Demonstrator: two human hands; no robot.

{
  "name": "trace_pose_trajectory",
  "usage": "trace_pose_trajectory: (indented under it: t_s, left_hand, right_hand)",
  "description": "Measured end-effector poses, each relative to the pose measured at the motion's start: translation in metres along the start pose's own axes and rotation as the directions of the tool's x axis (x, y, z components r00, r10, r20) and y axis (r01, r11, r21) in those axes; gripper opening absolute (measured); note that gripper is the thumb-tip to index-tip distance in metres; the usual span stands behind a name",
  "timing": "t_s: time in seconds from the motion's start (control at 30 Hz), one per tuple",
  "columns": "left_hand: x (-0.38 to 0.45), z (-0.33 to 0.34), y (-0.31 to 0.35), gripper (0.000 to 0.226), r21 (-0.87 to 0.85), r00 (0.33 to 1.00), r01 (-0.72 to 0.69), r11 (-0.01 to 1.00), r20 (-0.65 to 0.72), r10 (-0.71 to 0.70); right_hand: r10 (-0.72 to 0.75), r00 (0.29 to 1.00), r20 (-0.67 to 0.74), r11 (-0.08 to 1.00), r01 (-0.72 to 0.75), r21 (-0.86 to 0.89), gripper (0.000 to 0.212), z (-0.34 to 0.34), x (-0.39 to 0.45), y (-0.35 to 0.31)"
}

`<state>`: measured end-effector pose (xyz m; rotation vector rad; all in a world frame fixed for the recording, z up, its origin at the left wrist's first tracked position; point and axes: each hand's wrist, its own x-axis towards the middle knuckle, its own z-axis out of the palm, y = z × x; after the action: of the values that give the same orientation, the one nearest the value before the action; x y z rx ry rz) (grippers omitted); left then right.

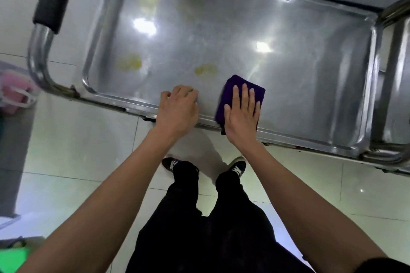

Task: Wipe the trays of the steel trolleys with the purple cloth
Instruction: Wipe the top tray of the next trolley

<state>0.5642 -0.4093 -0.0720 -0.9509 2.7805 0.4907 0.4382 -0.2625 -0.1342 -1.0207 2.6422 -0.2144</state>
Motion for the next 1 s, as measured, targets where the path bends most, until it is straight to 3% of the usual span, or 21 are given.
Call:
trace_pose_trajectory:
  t_s: [0.33, 1.0]
  left_hand:
    - [0.016, -0.027, -0.056, 0.041, -0.004, 1.000, 0.001, 1.000, -0.012, -0.001]
    - [0.154, -0.056, -0.064, 0.041, 0.036, 0.999, -0.031, 0.999, 0.013, 0.030]
  right_hand:
    - [0.014, 1.000, 0.026, 1.000, -0.014, 0.008, 0.059, 0.004, 0.039, -0.059]
    - [-0.051, 0.999, -0.016, 0.999, 0.051, -0.012, 0.057, -0.009, 0.157, -0.082]
